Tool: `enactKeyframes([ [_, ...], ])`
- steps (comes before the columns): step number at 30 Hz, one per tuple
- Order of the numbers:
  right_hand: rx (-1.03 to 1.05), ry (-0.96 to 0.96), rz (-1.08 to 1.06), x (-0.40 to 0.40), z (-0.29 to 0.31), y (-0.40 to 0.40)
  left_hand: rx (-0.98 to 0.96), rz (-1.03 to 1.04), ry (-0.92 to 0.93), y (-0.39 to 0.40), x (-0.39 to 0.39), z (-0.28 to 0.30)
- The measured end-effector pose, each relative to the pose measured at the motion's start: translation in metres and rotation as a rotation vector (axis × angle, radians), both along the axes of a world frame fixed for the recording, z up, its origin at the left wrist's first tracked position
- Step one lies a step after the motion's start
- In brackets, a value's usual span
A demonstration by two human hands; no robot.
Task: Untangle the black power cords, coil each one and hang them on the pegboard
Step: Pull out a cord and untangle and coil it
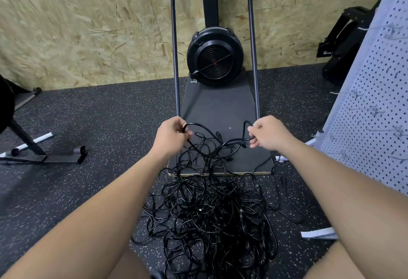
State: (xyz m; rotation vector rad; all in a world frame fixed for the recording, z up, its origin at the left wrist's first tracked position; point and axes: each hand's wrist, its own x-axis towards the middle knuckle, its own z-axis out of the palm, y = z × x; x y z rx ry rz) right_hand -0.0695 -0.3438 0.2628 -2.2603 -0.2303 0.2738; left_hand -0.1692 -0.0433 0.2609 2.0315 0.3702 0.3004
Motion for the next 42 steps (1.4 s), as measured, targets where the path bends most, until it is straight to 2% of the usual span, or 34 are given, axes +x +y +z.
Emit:
enactKeyframes([
  [5, -0.05, 0.007, -0.031, 0.005, -0.006, -0.006, -0.208, 0.121, -0.126, 0.001, 0.002, 0.008],
  [14, 0.051, -0.119, -0.162, 0.008, 0.001, -0.008, 0.001, -0.038, -0.013, 0.016, -0.002, -0.007],
  [17, 0.239, -0.088, -0.275, 0.014, 0.004, -0.009, 0.098, -0.028, 0.006, 0.027, -0.005, -0.011],
  [20, 0.457, -0.015, -0.322, 0.016, 0.01, -0.011, 0.351, -0.116, 0.067, 0.032, -0.014, -0.012],
  [25, 0.536, -0.039, -0.234, 0.006, 0.021, -0.006, 0.582, -0.265, 0.197, 0.02, -0.013, -0.017],
  [28, 0.527, -0.024, -0.118, 0.0, 0.024, 0.004, 0.588, -0.407, 0.226, 0.01, -0.011, -0.014],
  [30, 0.528, -0.025, -0.023, -0.007, 0.026, 0.01, 0.499, -0.479, 0.23, 0.0, -0.011, -0.01],
  [32, 0.581, -0.022, 0.052, -0.013, 0.03, 0.014, 0.266, -0.533, 0.226, -0.013, -0.011, -0.004],
  [36, 0.74, 0.039, 0.169, -0.021, 0.042, 0.02, -0.168, -0.48, 0.161, -0.019, -0.009, 0.005],
  [39, 0.797, 0.053, 0.225, -0.025, 0.049, 0.026, -0.505, -0.516, 0.164, -0.015, -0.009, 0.016],
  [41, 0.826, 0.083, 0.247, -0.028, 0.051, 0.029, -0.577, -0.519, 0.18, -0.017, -0.008, 0.018],
  [42, 0.829, 0.091, 0.259, -0.029, 0.052, 0.03, -0.508, -0.493, 0.171, -0.019, -0.008, 0.018],
])
